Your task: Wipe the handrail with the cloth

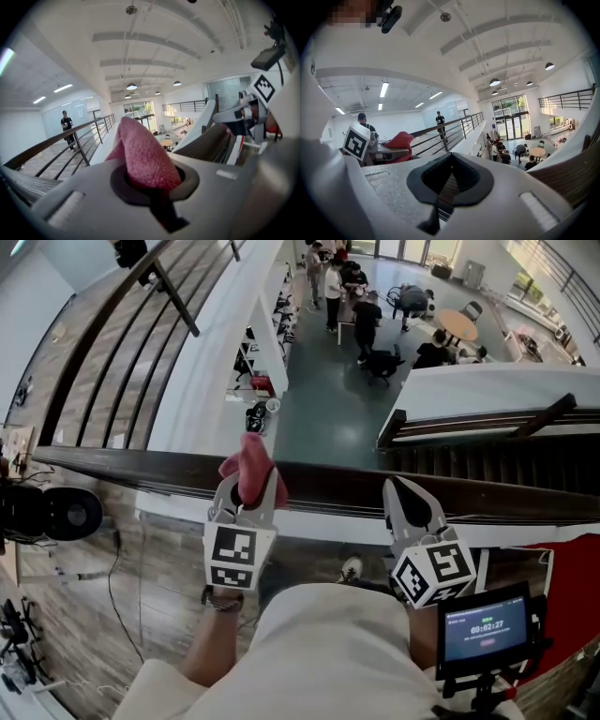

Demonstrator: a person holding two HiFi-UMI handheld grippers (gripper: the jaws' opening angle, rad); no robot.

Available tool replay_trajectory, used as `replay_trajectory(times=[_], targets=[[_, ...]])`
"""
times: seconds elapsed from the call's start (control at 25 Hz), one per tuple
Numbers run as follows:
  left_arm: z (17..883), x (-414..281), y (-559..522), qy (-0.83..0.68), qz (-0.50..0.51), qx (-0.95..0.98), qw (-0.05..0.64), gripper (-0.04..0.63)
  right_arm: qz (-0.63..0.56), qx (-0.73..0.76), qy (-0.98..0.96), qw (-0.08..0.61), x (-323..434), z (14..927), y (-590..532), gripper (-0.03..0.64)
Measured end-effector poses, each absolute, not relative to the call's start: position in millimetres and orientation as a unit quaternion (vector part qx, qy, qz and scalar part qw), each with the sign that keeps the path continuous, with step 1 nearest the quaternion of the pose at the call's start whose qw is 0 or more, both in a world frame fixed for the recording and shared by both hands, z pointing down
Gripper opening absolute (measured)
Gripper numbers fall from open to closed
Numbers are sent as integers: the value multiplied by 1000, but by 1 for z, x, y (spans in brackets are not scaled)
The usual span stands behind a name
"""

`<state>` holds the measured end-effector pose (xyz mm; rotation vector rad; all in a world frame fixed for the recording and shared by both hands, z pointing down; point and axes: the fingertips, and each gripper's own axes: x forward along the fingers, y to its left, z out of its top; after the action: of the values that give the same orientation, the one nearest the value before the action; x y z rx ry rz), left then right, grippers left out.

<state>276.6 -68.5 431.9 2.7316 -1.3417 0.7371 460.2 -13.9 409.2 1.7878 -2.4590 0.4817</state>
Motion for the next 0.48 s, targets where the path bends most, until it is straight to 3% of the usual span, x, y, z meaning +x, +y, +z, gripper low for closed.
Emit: replay_trajectory(times=[0.48], targets=[[437,301,-74,-407,268,871,-58,32,170,592,-787,33,465,420,-15,3]])
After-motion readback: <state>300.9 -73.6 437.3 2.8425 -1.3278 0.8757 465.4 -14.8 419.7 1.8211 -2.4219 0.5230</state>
